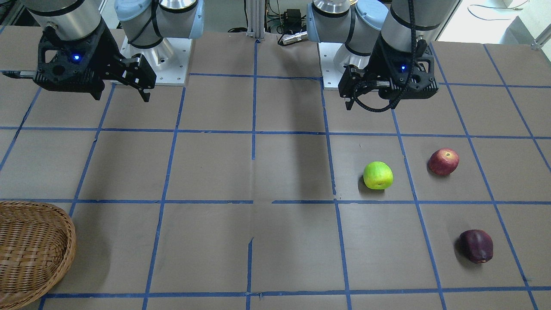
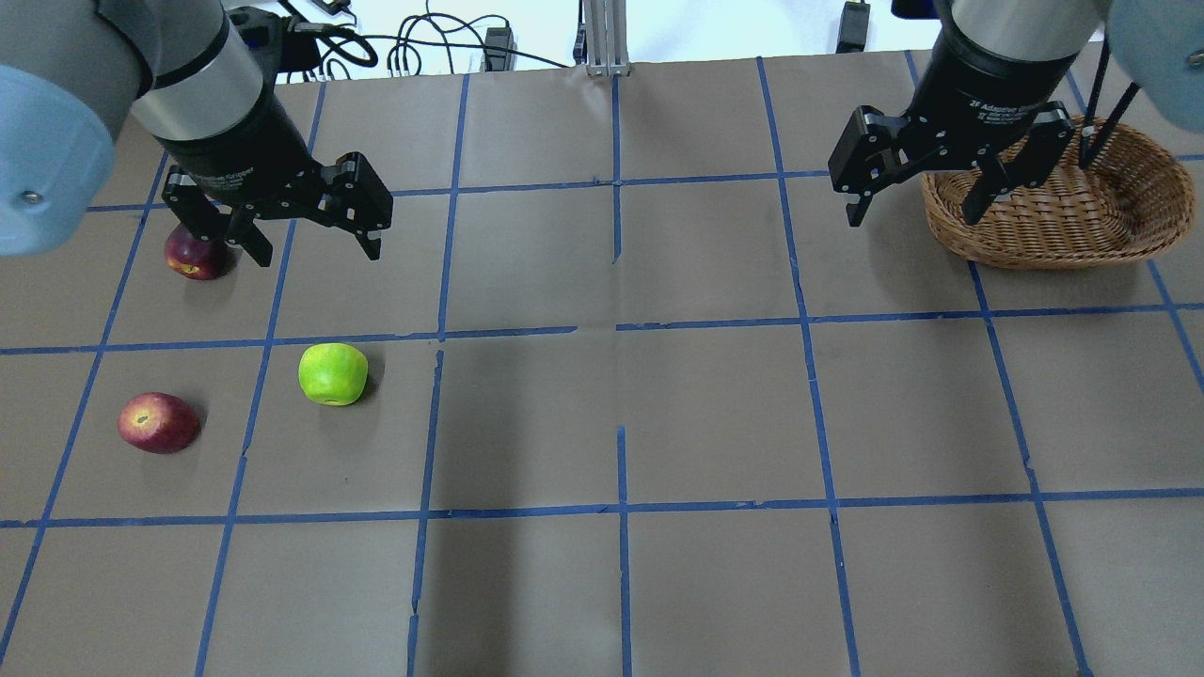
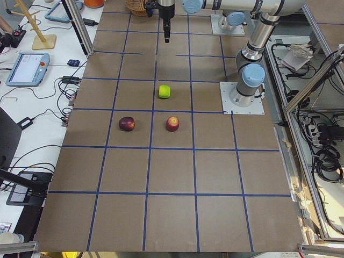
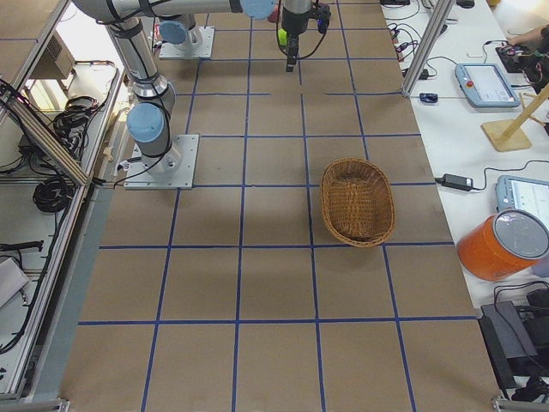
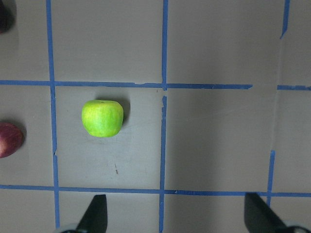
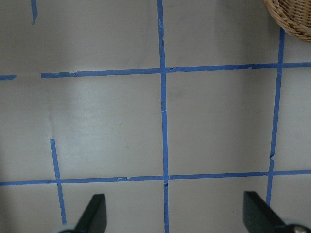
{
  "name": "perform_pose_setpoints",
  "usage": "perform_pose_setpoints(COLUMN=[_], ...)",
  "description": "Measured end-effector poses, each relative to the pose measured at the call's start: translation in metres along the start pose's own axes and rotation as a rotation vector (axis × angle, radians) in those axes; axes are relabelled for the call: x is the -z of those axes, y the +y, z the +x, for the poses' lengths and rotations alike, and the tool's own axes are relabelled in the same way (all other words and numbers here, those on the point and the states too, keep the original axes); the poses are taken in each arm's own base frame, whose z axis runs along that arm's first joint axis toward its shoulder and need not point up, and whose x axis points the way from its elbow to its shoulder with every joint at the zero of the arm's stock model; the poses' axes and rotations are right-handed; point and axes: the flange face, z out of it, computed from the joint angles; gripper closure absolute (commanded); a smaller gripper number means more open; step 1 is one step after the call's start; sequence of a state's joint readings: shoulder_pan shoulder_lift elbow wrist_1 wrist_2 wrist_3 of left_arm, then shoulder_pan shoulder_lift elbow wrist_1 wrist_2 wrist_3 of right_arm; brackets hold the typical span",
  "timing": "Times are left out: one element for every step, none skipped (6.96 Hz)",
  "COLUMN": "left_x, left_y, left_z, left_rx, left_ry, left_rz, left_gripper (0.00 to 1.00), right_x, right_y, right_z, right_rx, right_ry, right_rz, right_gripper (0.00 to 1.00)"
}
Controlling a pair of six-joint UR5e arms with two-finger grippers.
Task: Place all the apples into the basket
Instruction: 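Lower the left gripper onto the green apple and grasp it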
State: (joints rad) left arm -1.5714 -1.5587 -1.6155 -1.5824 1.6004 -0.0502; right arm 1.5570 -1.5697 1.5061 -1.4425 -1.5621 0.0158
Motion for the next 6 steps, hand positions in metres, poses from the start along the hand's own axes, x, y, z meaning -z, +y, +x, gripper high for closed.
perform_pose_setpoints(left_x=[-0.037, -0.078, -0.122, -0.165, -0.2, -0.229], left_y=[-0.014, -0.027, -0.034, -0.036, -0.033, -0.029], left_z=[-0.019, -0.04, -0.057, -0.068, -0.078, -0.087], left_rx=[0.015, 0.008, -0.041, -0.108, -0.139, -0.142], left_ry=[-0.007, -0.006, -0.008, -0.013, -0.013, -0.008], left_rz=[-0.014, -0.004, 0.014, 0.03, 0.023, 0.001], left_gripper=[0.0, 0.0, 0.0, 0.0, 0.0, 0.0], right_x=[0.0, 0.0, 0.0, -0.001, -0.001, -0.001], right_y=[0.0, 0.0, -0.001, -0.001, -0.001, -0.002], right_z=[0.0, 0.0, 0.0, 0.0, 0.0, 0.0], right_rx=[-0.001, -0.001, -0.001, -0.002, -0.002, -0.003], right_ry=[0.0, 0.001, 0.001, 0.002, 0.002, 0.003], right_rz=[0.001, 0.0, 0.0, -0.001, 0.0, 0.0], right_gripper=[0.0, 0.0, 0.0, 0.0, 0.0, 0.0])
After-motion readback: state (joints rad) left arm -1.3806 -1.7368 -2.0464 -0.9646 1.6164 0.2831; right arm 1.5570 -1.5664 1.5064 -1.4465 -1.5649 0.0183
